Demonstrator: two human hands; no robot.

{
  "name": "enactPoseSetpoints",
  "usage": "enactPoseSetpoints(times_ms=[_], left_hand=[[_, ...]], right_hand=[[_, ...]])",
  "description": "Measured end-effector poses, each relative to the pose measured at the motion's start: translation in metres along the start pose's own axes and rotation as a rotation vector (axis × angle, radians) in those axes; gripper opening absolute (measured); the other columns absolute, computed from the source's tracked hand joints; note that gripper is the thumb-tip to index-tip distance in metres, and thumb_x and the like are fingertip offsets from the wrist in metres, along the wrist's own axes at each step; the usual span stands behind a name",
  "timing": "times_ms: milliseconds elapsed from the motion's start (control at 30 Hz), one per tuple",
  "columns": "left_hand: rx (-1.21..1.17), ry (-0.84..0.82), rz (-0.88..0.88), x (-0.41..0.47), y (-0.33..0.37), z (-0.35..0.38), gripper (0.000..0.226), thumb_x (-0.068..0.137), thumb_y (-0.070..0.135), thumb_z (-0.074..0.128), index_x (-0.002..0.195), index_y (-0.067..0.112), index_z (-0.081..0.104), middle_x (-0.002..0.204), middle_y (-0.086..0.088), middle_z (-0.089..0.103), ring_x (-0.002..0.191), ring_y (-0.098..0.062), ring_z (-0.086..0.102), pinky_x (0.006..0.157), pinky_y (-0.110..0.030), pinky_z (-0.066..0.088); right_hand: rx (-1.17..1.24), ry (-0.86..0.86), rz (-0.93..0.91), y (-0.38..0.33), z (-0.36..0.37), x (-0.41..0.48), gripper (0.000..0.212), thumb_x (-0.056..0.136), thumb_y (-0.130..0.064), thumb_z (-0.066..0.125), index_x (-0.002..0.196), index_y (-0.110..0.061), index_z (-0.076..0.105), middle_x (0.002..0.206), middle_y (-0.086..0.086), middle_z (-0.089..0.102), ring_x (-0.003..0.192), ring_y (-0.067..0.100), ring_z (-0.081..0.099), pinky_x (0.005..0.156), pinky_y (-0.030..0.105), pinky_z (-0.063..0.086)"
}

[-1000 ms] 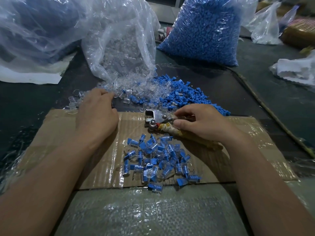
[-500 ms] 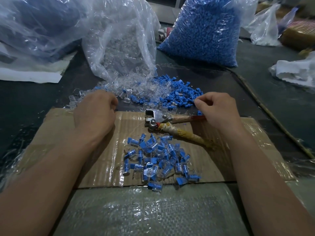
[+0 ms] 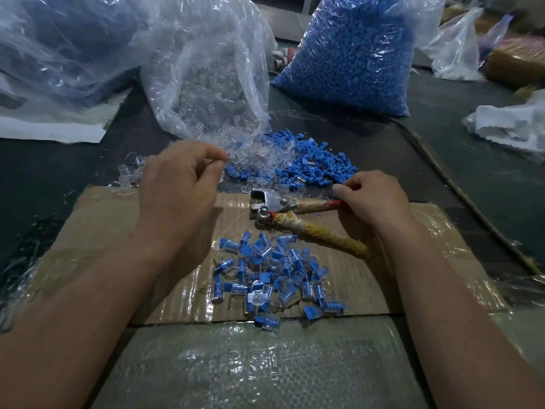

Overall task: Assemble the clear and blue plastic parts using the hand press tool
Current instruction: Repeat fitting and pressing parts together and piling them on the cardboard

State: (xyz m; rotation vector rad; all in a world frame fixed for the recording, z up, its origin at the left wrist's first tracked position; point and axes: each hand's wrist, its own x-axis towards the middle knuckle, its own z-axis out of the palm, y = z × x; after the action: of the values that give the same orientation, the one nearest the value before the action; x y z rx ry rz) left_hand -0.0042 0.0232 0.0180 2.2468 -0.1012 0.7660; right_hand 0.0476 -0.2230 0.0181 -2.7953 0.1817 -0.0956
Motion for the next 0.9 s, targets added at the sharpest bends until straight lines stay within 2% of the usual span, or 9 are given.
enactPoseSetpoints(times_ms=[67, 167, 267, 333, 400, 500, 733, 900], left_hand=[[-0.034, -0.053, 0.049, -0.003, 0.003, 0.001, 0.014, 0.088, 0.008, 0.058, 0.098, 0.009, 0.067, 0.076, 0.005, 0.056, 0.066, 0.004, 0.045, 0.065, -0.019, 0.04], [-0.049, -0.138, 0.165, -0.007, 0.007, 0.001, 0.016, 0.088, 0.01, 0.058, 0.098, 0.005, 0.069, 0.081, -0.007, 0.065, 0.071, -0.018, 0.058, 0.068, -0.035, 0.05], [-0.052, -0.216, 0.242, -0.008, 0.011, -0.002, 0.023, 0.086, 0.017, 0.054, 0.097, 0.006, 0.071, 0.081, -0.006, 0.066, 0.07, -0.023, 0.062, 0.066, -0.039, 0.053], [-0.047, -0.24, 0.263, -0.008, 0.012, -0.002, 0.025, 0.085, 0.019, 0.053, 0.098, 0.006, 0.071, 0.081, -0.005, 0.065, 0.069, -0.023, 0.062, 0.065, -0.041, 0.054], [-0.042, -0.237, 0.278, -0.008, 0.012, -0.002, 0.024, 0.085, 0.017, 0.054, 0.098, 0.005, 0.071, 0.082, -0.005, 0.064, 0.068, -0.023, 0.062, 0.064, -0.04, 0.054], [-0.057, -0.226, 0.302, -0.008, 0.011, -0.001, 0.02, 0.085, 0.012, 0.057, 0.098, 0.003, 0.07, 0.083, -0.005, 0.064, 0.068, -0.023, 0.062, 0.062, -0.038, 0.054], [-0.043, -0.251, 0.329, -0.009, 0.01, -0.001, 0.017, 0.084, 0.006, 0.06, 0.096, 0.001, 0.07, 0.083, -0.011, 0.066, 0.068, -0.023, 0.061, 0.06, -0.038, 0.054], [-0.044, -0.258, 0.309, -0.009, 0.014, -0.004, 0.016, 0.079, 0.004, 0.067, 0.094, -0.002, 0.07, 0.083, -0.011, 0.067, 0.07, -0.012, 0.055, 0.068, -0.013, 0.044]], right_hand=[[-0.001, -0.016, -0.004, -0.003, 0.001, 0.003, 0.019, 0.086, -0.039, 0.06, 0.082, -0.024, 0.069, 0.08, -0.003, 0.061, 0.073, 0.013, 0.05, 0.06, 0.028, 0.037], [0.027, -0.042, -0.008, -0.006, 0.0, 0.006, 0.014, 0.085, -0.03, 0.063, 0.09, -0.023, 0.073, 0.086, -0.005, 0.064, 0.074, 0.01, 0.049, 0.064, 0.028, 0.038], [0.05, -0.058, -0.012, -0.007, 0.0, 0.007, 0.014, 0.086, -0.027, 0.061, 0.092, -0.021, 0.073, 0.083, -0.006, 0.061, 0.068, 0.006, 0.045, 0.064, 0.028, 0.036], [0.034, -0.061, -0.026, -0.009, 0.002, 0.006, 0.016, 0.089, -0.026, 0.057, 0.095, -0.019, 0.071, 0.086, -0.002, 0.06, 0.072, 0.01, 0.046, 0.066, 0.029, 0.036], [0.021, -0.024, -0.039, -0.012, 0.006, 0.003, 0.015, 0.092, -0.025, 0.053, 0.097, -0.017, 0.065, 0.088, 0.0, 0.057, 0.079, 0.015, 0.047, 0.069, 0.032, 0.037], [0.135, 0.085, -0.045, -0.013, 0.01, 0.0, 0.008, 0.094, -0.02, 0.049, 0.098, -0.015, 0.053, 0.092, 0.0, 0.053, 0.085, 0.017, 0.048, 0.073, 0.035, 0.039], [0.224, 0.124, -0.145, -0.011, 0.011, -0.002, 0.009, 0.091, -0.011, 0.053, 0.093, -0.018, 0.058, 0.089, -0.007, 0.051, 0.082, 0.008, 0.047, 0.072, 0.022, 0.036], [0.619, 0.183, -0.157, -0.022, 0.003, -0.013, 0.023, 0.09, -0.01, 0.056, 0.078, -0.029, 0.056, 0.08, -0.012, 0.058, 0.068, 0.004, 0.062, 0.06, 0.016, 0.053]])
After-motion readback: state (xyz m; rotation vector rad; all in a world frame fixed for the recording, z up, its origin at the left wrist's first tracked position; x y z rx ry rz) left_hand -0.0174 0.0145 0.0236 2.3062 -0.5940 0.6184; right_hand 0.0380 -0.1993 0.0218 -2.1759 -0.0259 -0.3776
